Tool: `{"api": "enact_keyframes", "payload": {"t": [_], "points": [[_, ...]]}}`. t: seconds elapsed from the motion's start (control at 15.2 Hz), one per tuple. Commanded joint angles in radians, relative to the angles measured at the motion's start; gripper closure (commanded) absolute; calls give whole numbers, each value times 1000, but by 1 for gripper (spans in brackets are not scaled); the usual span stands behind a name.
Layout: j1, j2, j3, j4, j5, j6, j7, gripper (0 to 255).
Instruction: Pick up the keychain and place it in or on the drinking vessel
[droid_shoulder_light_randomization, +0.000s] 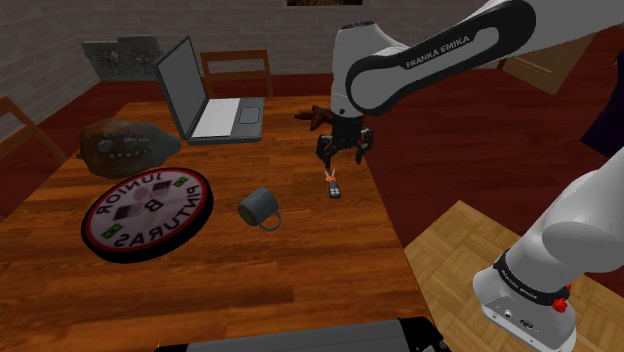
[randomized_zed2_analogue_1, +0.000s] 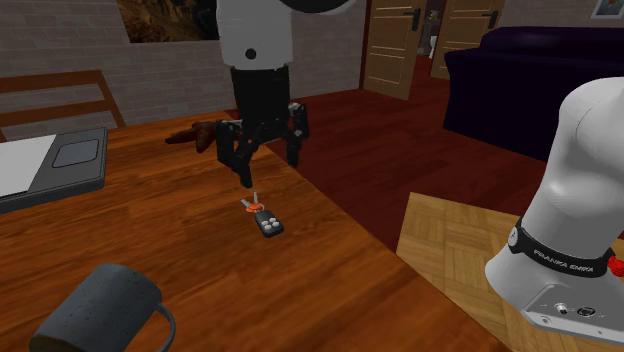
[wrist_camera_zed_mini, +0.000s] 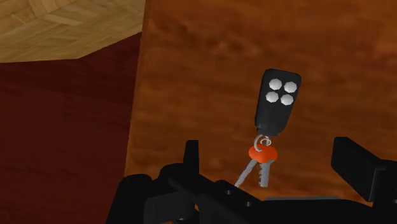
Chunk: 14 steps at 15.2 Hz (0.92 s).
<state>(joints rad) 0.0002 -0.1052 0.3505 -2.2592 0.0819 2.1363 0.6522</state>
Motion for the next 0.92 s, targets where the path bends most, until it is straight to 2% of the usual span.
{"api": "enact_keyframes", "payload": {"t": [0.0, 0.53, 0.86], "points": [[7, 78, 18, 35, -18, 37, 62, 0], [13, 152, 22, 3, -45, 138, 92, 0], [14, 157, 22, 0, -47, 145, 93, 0]]}}
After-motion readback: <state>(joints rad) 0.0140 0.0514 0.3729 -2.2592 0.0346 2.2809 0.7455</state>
